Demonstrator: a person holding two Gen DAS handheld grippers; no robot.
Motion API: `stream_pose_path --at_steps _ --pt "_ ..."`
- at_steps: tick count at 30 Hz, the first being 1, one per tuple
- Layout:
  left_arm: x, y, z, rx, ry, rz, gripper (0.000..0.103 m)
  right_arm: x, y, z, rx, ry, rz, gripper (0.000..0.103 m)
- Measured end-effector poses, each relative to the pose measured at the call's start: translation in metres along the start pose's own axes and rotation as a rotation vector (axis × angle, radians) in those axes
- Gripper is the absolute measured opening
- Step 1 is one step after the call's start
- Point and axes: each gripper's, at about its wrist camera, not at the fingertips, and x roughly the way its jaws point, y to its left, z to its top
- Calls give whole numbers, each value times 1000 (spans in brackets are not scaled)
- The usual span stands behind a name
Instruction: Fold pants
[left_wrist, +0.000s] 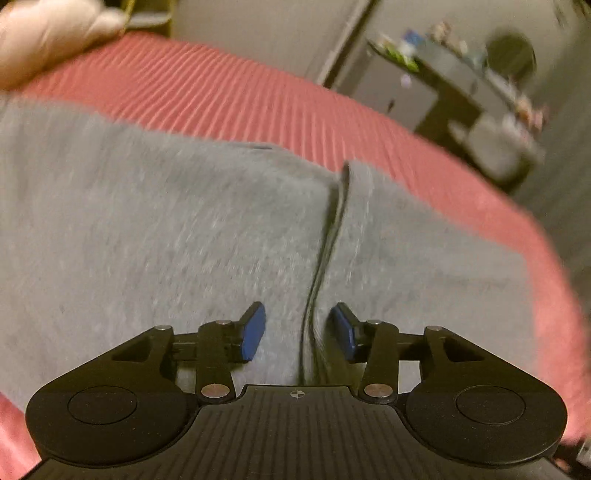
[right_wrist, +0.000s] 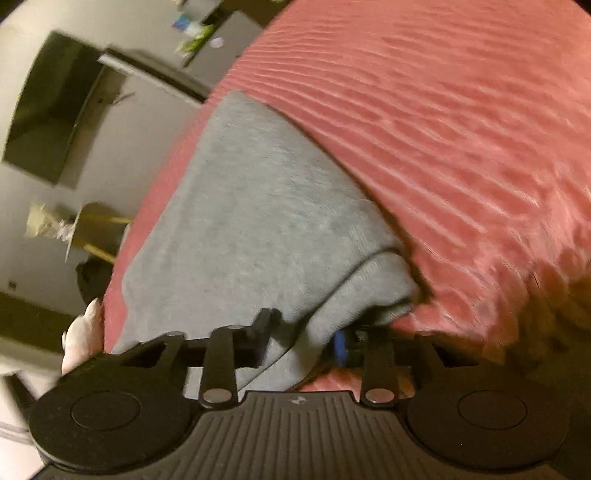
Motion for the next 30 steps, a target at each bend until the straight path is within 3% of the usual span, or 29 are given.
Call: stream_pose_path --at_steps 1,5,7,10,13,14,17,18,21,23,26,28,29,30 --pt "-1 0 3 -19 7 -26 56 -6 3 -2 -20 4 0 63" --pt "2 -17 17 14 -26 -64 67 -31 10 -14 -95 -16 32 64" --pt "8 -24 23 38 -38 -61 71 -43 19 -16 -168 -33 18 60" --pt "21 -24 35 52 4 -73 71 -61 41 -8 -266 -88 -9 49" --pt "41 -28 42 82 49 -35 56 -80 51 3 -315 -227 -8 49" --pt "43 -31 43 106 46 -26 42 -77 54 7 -354 -256 -38 49" --pt "44 -46 48 175 13 -33 23 -39 60 16 -462 -234 -187 32" --pt "41 -51 48 198 -9 -29 21 -19 60 19 -495 -202 -221 27" --pt "31 -62 46 265 -65 -24 20 35 53 22 -516 -116 -315 25" --pt "24 -68 46 311 -105 -24 20 33 63 19 -565 -178 -308 23" --pt "22 -71 45 342 -156 -3 21 19 70 13 -602 -289 -204 23" --pt "40 -71 42 372 -136 90 23 27 58 12 -612 -265 -262 24" --pt "52 -68 39 375 -96 131 31 41 51 15 -577 -209 -303 25" --pt "52 -65 35 375 -108 128 33 43 46 18 -543 -205 -287 25"
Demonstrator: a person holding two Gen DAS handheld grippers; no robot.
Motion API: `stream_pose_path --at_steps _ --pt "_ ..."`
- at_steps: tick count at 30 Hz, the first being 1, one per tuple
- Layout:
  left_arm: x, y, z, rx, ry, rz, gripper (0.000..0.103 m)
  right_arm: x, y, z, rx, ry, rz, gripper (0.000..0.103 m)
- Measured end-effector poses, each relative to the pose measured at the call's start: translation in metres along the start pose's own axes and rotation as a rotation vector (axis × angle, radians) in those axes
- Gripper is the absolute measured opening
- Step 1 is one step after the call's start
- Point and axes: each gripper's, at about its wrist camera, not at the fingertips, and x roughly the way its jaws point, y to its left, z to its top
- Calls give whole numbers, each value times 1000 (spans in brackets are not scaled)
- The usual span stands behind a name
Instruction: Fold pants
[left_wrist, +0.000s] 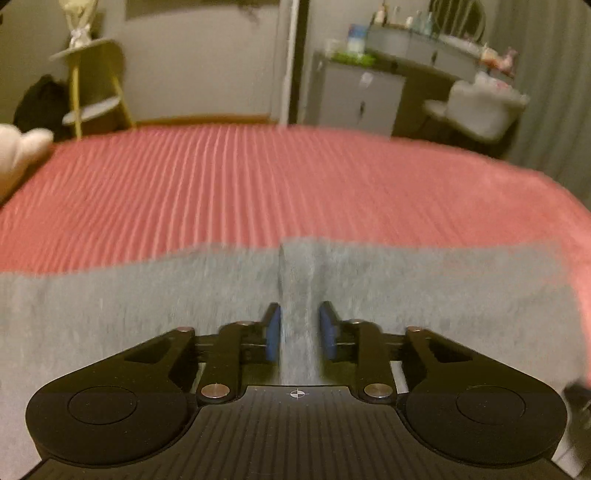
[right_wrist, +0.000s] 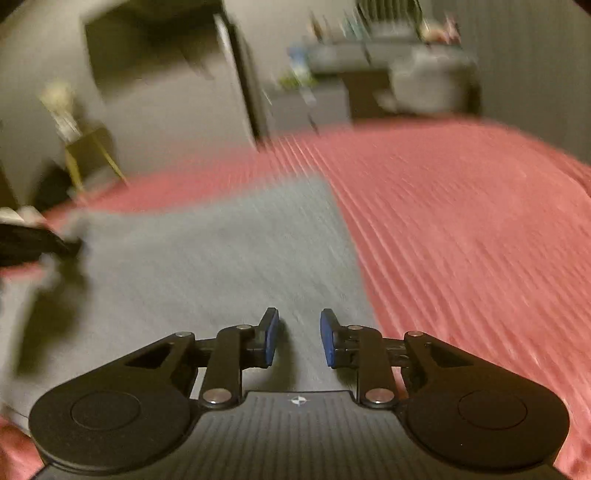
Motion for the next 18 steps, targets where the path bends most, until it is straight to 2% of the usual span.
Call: stream_pose_path --at_steps 3,4,5,6,8,10,11,12,13,14,16,18 --pt "-23 -6 -5 25 -2 52 45 -5 -5 2 21 -16 36 32" --pt "-39 -8 -10 35 -22 41 46 -8 -6 0 27 -21 48 35" --pt "-53 -8 -15 37 -36 10 53 -10 -7 -1 30 -23 61 39" --pt "-68 -9 -23 38 -39 -26 66 -2 2 7 28 -20 65 43" --pt "-85 -12 -42 44 -22 -59 77 -4 4 6 11 -18 66 48" --pt "-81 -15 -62 102 51 -54 76 -5 16 7 -13 -23 60 53" --pt "-70 -15 -72 127 107 -6 73 -5 20 6 -29 -23 53 56" --pt "-64 -11 -81 127 119 19 77 -2 24 8 -46 -20 47 59" --pt "-65 -7 -87 108 76 9 77 -1 26 7 -61 -19 44 61" --pt "-69 -6 -87 105 66 12 77 -3 29 7 -73 -18 41 65" --pt "-78 -9 -84 79 63 54 69 -6 33 5 -91 -20 28 69" --pt "-90 -9 -83 60 30 43 68 -11 33 3 -82 -27 19 72"
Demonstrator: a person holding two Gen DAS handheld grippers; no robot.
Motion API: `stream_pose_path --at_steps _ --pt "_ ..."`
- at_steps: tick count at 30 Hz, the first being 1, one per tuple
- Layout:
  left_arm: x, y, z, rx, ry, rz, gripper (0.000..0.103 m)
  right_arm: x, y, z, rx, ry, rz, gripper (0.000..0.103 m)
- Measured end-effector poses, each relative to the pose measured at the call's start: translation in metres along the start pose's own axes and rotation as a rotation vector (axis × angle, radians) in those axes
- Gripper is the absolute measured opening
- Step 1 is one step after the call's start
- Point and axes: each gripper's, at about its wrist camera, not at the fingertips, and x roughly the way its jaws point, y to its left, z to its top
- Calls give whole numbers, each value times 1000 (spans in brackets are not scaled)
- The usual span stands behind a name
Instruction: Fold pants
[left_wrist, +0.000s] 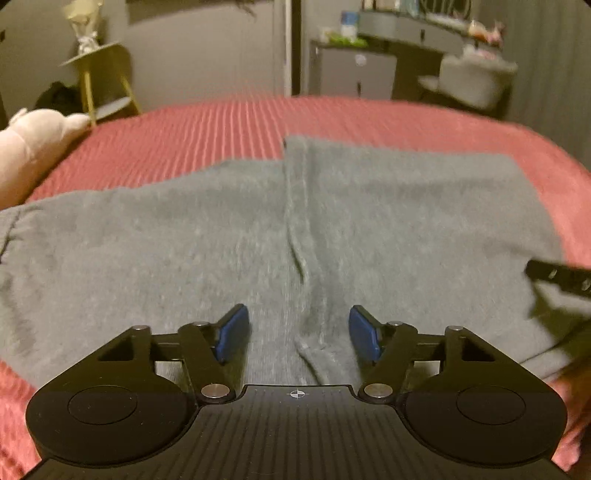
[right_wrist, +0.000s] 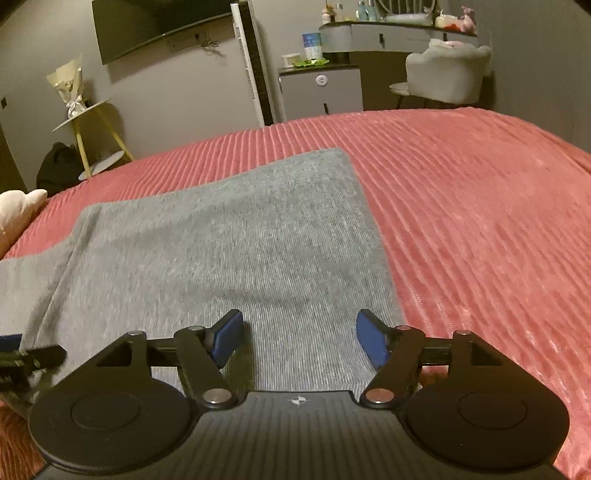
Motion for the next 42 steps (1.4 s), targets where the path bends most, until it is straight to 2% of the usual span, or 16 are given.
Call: stream_pose_path --at_steps 2,4,5,9,12,17,20,23,26,29,31,34,36,38,42 --pt "-5 3 -6 8 12 0 68 -5 -1 -1 20 -8 7 79" --pt "0 4 -13 44 37 54 74 -6 -3 0 30 -15 11 83" --pt "3 4 -13 49 32 64 80 -6 -3 0 29 -16 12 86" --pt "2 12 -9 -46 57 65 81 -3 1 -1 -1 14 8 94" --pt "0 14 -9 -59 64 72 81 0 11 -3 -61 26 -21 97" --pt "-11 20 -9 -98 69 89 88 0 23 -7 -132 26 -69 99" --pt "-20 30 -6 -131 66 101 88 3 29 -10 -179 37 -102 99" --pt "-33 44 0 -153 2 175 87 7 34 -13 -224 46 -121 99" --pt "-47 83 6 -286 -57 192 87 7 31 -13 -212 49 -112 99" --pt "-56 143 2 -500 -81 183 88 8 28 -12 -189 52 -99 99" --pt "-56 183 -7 -617 -71 192 85 8 28 -13 -188 47 -100 99" --pt "-55 225 -26 -742 -53 211 79 9 30 -14 -192 40 -102 99" --pt "-48 244 -40 -844 -31 173 69 10 28 -13 -186 36 -95 99" --pt "-37 258 -48 -932 -6 89 68 11 26 -12 -181 34 -87 99" --pt "-25 276 -52 -1040 -32 48 68 13 26 -12 -178 27 -81 99"
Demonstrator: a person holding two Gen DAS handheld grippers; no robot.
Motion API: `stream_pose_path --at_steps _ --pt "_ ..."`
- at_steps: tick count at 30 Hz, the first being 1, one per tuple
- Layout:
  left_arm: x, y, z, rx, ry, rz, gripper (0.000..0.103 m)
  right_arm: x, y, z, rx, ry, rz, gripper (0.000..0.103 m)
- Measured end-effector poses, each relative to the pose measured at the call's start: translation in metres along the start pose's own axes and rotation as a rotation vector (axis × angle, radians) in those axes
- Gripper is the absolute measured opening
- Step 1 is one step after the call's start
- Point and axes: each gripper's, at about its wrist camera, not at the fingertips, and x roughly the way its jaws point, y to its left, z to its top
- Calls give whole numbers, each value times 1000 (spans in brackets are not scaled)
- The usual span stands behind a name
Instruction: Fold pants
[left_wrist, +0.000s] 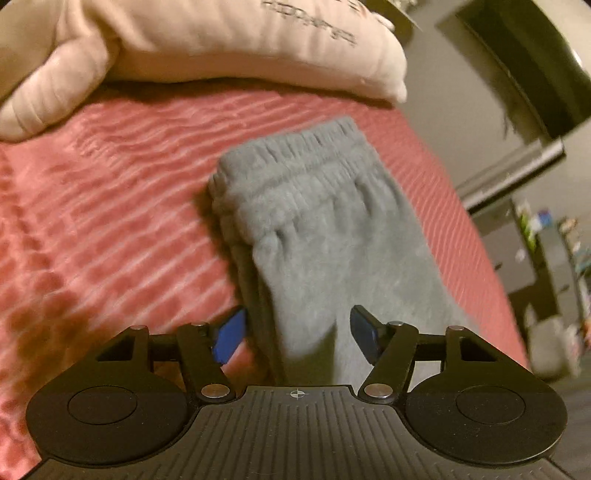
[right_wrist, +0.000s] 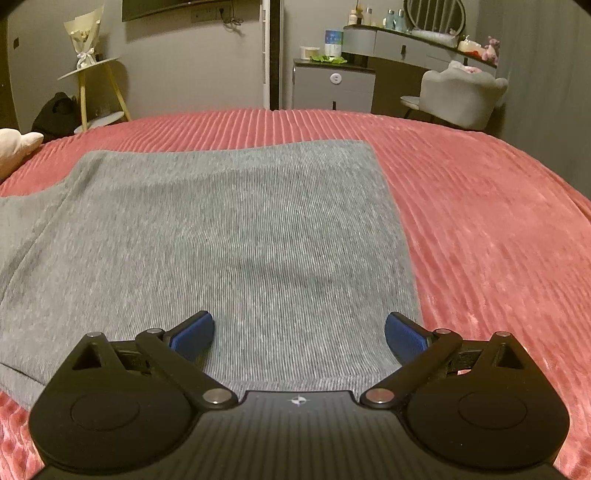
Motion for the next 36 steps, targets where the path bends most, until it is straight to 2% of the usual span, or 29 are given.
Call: stream_pose_path --at_steps 2,7,10,12,13,16,18,22,26,28,29,31,32,34,36 --pt "6 4 4 -28 -5 -16 68 0 0 0 0 -2 1 99" --pt "20 8 11 -24 8 -28 55 1 0 0 5 -9 2 99" --pt "22 18 12 -86 7 -43 43 2 0 0 8 -15 5 99" --pt "22 15 11 -50 -11 -38 27 2 -1 0 10 -18 8 99" --pt "19 11 8 -11 -29 -31 24 2 -1 0 10 -19 9 99" --pt "3 -21 -6 174 -132 22 18 2 -1 0 16 -21 11 99" --pt "-12 -48 -20 322 -217 18 17 1 -3 1 27 -25 15 99" --pt "-47 -112 -62 601 -342 -68 17 -3 -9 3 79 -47 38 99" --pt "-67 -174 -128 915 -376 -194 17 -11 -24 5 176 -94 82 99" --pt "-63 -200 -170 1084 -336 -254 17 -15 -33 6 233 -116 92 99" --pt "-58 -210 -189 1156 -304 -261 18 -17 -38 5 265 -127 98 99" --pt "-41 -225 -234 1335 -224 -248 23 -21 -48 5 319 -144 115 99" --pt "-33 -228 -252 1402 -179 -234 31 -23 -52 4 344 -153 131 99" --pt "-17 -227 -285 1503 -87 -196 34 -28 -60 3 383 -170 176 99" --pt "-14 -219 -300 1544 -87 -163 49 -32 -65 1 404 -172 252 99"
